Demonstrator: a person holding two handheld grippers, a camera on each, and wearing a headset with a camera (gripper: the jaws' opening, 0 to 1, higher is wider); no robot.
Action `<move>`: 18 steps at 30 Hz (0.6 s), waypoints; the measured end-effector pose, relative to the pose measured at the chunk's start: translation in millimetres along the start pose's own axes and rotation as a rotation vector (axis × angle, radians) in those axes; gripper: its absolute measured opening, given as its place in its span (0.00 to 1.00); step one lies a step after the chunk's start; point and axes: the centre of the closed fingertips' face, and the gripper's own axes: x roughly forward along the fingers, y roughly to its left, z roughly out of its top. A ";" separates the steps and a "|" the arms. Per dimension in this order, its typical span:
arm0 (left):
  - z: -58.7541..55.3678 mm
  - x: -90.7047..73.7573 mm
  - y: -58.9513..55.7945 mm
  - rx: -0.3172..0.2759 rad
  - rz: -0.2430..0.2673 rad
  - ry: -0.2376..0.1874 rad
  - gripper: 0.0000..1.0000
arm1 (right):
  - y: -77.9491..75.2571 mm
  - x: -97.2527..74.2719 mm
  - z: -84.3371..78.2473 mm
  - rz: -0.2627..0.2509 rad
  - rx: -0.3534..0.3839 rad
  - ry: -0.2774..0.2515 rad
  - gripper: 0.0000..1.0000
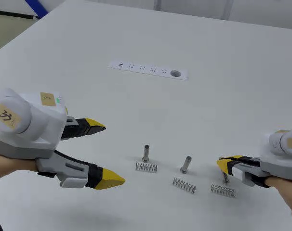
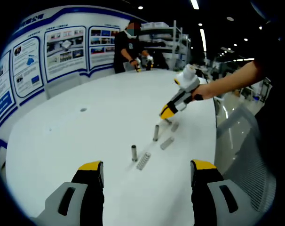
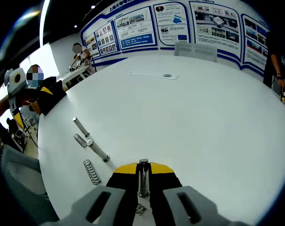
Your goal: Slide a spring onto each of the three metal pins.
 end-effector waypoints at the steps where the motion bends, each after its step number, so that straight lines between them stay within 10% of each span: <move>1: 0.4 0.3 -0.4 0.002 0.000 0.001 0.77 | 0.1 -1.2 0.2 0.002 0.000 -0.005 0.08; 18: 3.0 3.0 -6.3 0.018 -0.011 0.019 0.77 | 7.9 -17.2 -0.3 0.012 -0.054 -0.106 0.08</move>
